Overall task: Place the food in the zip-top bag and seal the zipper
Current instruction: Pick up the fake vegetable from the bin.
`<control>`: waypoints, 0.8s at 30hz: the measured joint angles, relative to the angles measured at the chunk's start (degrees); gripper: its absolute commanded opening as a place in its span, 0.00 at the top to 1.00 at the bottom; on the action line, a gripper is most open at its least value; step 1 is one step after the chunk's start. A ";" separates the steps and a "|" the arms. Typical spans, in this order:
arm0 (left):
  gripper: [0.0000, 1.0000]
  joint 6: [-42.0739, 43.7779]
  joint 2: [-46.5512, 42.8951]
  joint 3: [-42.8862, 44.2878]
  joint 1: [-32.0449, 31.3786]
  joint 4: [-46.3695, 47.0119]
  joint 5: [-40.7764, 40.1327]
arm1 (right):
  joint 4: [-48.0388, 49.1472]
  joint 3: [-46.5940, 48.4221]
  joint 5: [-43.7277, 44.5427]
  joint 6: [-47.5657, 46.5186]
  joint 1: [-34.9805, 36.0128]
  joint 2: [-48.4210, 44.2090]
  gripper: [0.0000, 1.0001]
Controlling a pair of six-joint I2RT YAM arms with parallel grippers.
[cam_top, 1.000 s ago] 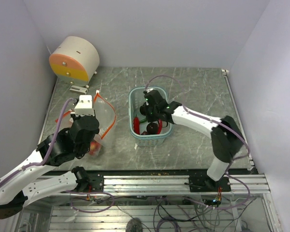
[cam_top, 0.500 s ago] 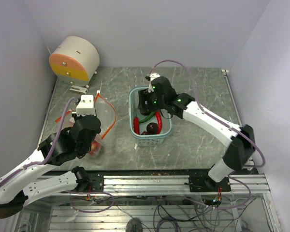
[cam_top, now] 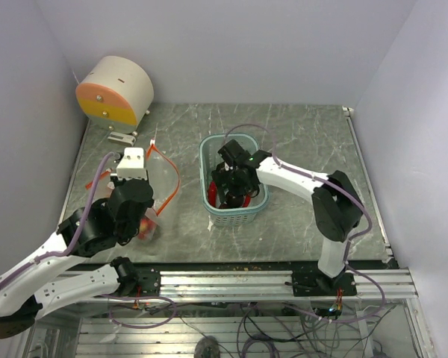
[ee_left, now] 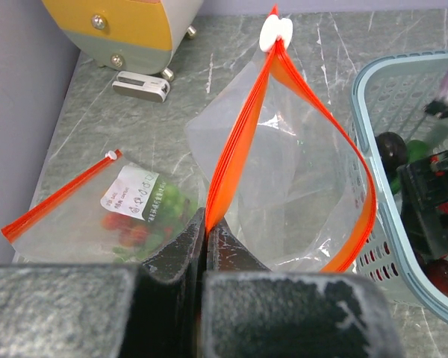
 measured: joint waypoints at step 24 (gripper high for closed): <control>0.93 0.83 1.01 -0.22 0.00 0.35 0.59 | 9.60 -9.62 -2.10 -1.11 -0.22 -20.28 0.95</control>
